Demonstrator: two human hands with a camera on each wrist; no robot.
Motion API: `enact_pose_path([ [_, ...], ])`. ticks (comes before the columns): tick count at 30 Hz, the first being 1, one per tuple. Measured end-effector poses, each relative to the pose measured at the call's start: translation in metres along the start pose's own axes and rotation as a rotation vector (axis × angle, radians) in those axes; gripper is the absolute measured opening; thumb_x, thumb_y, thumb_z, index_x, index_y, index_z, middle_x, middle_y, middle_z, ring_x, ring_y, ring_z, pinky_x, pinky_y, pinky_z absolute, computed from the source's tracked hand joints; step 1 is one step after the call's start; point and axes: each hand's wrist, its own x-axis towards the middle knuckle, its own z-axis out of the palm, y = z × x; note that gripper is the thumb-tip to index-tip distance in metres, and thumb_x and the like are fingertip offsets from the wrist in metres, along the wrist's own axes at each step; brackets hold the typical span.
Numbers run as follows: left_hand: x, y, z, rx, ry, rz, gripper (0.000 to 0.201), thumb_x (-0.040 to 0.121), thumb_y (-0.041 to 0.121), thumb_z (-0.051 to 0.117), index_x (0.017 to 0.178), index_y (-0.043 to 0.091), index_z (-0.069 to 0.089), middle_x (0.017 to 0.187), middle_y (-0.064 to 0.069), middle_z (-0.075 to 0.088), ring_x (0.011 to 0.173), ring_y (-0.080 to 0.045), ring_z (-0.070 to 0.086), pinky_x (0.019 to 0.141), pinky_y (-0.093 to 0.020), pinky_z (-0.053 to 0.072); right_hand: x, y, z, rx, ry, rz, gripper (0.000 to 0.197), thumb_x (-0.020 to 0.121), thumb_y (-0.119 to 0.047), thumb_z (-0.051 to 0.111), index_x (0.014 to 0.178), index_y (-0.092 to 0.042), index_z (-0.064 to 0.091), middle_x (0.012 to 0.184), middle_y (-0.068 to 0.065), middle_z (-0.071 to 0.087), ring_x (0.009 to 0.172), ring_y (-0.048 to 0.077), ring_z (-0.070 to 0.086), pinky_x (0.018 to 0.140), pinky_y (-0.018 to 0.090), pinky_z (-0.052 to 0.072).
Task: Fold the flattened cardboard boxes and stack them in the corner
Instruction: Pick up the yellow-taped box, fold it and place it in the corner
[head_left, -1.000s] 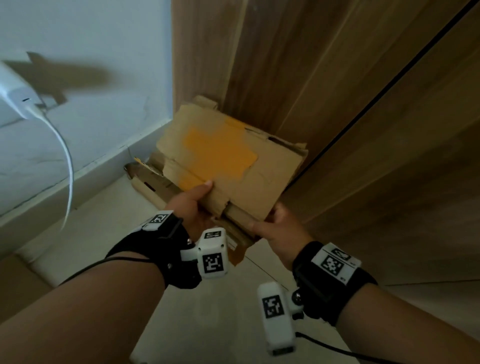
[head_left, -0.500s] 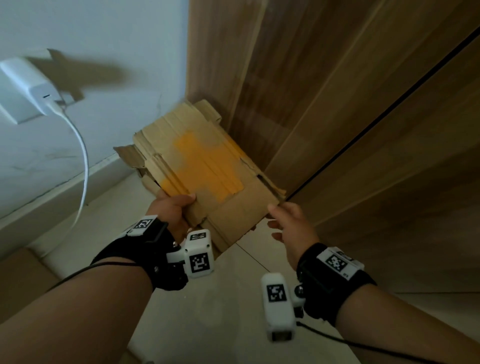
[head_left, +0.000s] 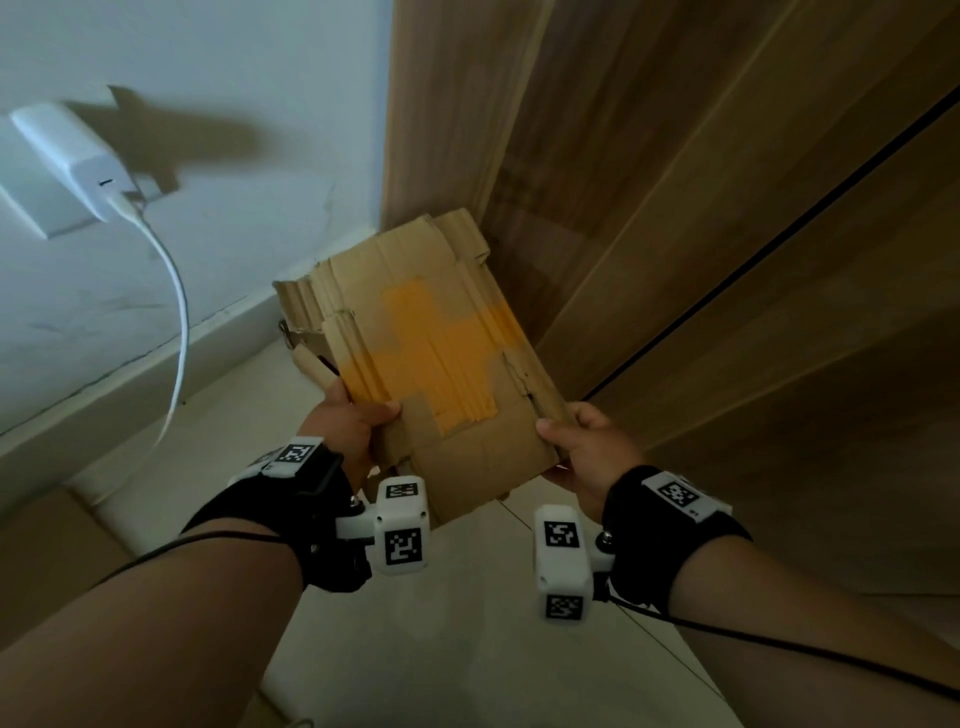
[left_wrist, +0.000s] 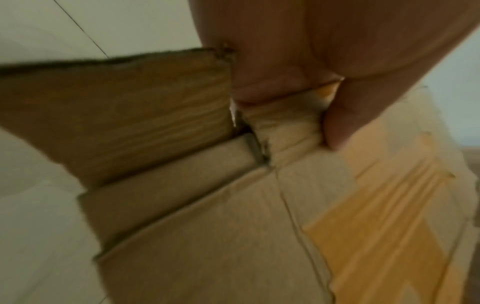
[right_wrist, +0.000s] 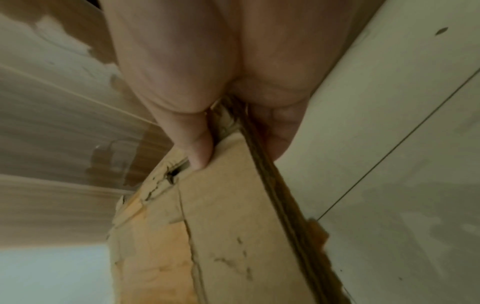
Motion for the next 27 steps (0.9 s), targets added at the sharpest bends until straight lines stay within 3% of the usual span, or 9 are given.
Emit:
enact_pose_path([
  [5,0.009,0.000,0.004,0.324,0.057,0.009,0.081,0.081,0.025,0.067,0.148,0.018,0.023,0.150,-0.010,0.039,0.132,-0.030,0.042,0.109,-0.045,0.039,0.005,0.003,0.010,-0.196,0.177,-0.166,0.009,0.082,-0.017,0.064,0.079,-0.023,0.058,0.086,0.002,0.065,0.086,0.026,0.063,0.082,0.043,0.055],
  [9,-0.005,0.003,0.020,0.116,-0.115,-0.065,0.071,0.084,0.035,0.062,0.146,0.023,0.030,0.132,-0.006,0.054,0.123,-0.026,0.049,0.092,-0.040,0.047,0.003,-0.004,0.021,-0.451,0.218,-0.304,0.016,0.084,-0.020,0.062,0.098,-0.014,0.057,0.082,0.000,0.059,0.070,0.016,0.054,0.057,0.026,0.045],
  [13,-0.013,0.004,0.049,0.068,-0.177,-0.037,0.072,0.079,0.050,0.061,0.142,0.027,0.035,0.127,-0.001,0.057,0.118,-0.023,0.055,0.085,-0.040,0.051,-0.004,0.002,0.039,-0.693,0.196,-0.510,0.016,0.083,-0.013,0.058,0.098,-0.014,0.060,0.098,0.005,0.060,0.084,0.019,0.055,0.070,0.024,0.040],
  [15,-0.008,0.003,0.056,-0.015,-0.137,-0.051,0.056,0.080,0.045,0.063,0.128,0.019,0.049,0.117,-0.007,0.067,0.107,-0.027,0.064,0.088,-0.043,0.054,-0.004,0.006,0.044,-0.853,0.172,-0.693,0.011,0.080,-0.007,0.057,0.090,-0.009,0.061,0.096,0.009,0.057,0.087,0.025,0.054,0.072,0.024,0.037],
  [17,-0.002,0.003,0.055,-0.102,-0.069,-0.073,0.040,0.085,0.025,0.061,0.122,0.011,0.051,0.104,-0.014,0.069,0.092,-0.029,0.069,0.086,-0.045,0.057,-0.001,0.006,0.044,-0.992,0.104,-0.737,0.013,0.077,-0.013,0.062,0.090,-0.011,0.060,0.101,0.008,0.057,0.098,0.026,0.050,0.081,0.029,0.039],
  [20,0.007,0.002,0.044,-0.100,0.004,-0.080,0.030,0.088,0.000,0.047,0.117,0.008,0.050,0.087,-0.014,0.062,0.073,-0.028,0.064,0.071,-0.044,0.059,0.003,0.011,0.043,-1.031,0.037,-0.529,0.039,0.076,-0.043,0.065,0.109,-0.023,0.057,0.119,-0.005,0.045,0.120,0.018,0.035,0.105,0.033,0.033],
  [22,0.011,0.001,0.037,-0.091,0.039,-0.075,0.028,0.087,-0.005,0.042,0.106,0.015,0.049,0.085,-0.012,0.061,0.068,-0.028,0.062,0.075,-0.054,0.056,0.009,0.018,0.044,-0.886,0.104,-0.349,0.056,0.079,-0.052,0.058,0.124,-0.022,0.048,0.136,-0.002,0.038,0.128,0.021,0.033,0.107,0.035,0.031],
  [25,0.014,-0.004,0.031,-0.128,0.041,-0.073,0.034,0.090,-0.007,0.040,0.115,0.015,0.043,0.086,-0.006,0.059,0.067,-0.026,0.061,0.058,-0.040,0.058,0.026,0.030,0.048,-0.445,0.129,-0.001,0.074,0.081,-0.050,0.058,0.141,-0.019,0.028,0.139,0.011,0.043,0.119,0.031,0.052,0.096,0.042,0.048],
  [27,0.017,-0.007,0.028,-0.117,0.050,-0.081,0.037,0.091,-0.006,0.041,0.122,0.012,0.044,0.089,-0.006,0.059,0.072,-0.026,0.060,0.057,-0.037,0.055,0.036,0.036,0.053,-0.125,0.045,0.181,0.067,0.085,-0.035,0.061,0.140,-0.014,0.029,0.120,0.012,0.056,0.096,0.029,0.063,0.075,0.041,0.057],
])
